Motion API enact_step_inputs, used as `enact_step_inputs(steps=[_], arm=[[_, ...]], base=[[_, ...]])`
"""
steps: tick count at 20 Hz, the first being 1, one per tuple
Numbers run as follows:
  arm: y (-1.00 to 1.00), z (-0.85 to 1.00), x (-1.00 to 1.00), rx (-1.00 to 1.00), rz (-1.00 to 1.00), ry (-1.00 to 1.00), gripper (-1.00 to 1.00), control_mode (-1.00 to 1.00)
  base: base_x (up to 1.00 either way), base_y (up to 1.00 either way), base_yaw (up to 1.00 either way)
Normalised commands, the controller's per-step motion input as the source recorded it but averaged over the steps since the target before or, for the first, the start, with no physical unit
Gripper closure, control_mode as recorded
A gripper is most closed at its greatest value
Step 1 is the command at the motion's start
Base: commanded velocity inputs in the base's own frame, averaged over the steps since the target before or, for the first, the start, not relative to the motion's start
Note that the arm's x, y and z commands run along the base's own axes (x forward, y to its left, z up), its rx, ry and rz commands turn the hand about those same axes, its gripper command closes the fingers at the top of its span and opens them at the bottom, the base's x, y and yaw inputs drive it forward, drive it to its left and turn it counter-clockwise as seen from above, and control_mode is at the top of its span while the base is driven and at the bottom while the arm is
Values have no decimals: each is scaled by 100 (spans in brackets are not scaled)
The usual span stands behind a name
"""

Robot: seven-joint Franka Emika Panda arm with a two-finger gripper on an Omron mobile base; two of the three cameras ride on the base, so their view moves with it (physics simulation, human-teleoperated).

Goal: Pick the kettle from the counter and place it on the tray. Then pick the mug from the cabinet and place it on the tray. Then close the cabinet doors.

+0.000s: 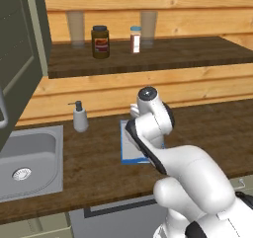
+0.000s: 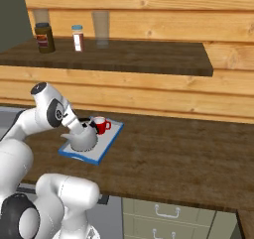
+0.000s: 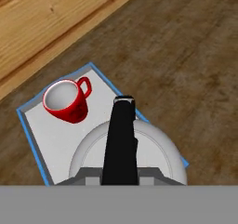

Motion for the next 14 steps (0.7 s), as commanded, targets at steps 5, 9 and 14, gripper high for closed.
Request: enact_step_inputs(steps=[5,9,14], arm=[[0,-25,9,0,0,7,100,-100],[0,-19,17,0,0,4,100,-100],[0,-18,16,0,0,2,100,-100]], base=[[0,0,0],[0,0,0],[0,0,0]])
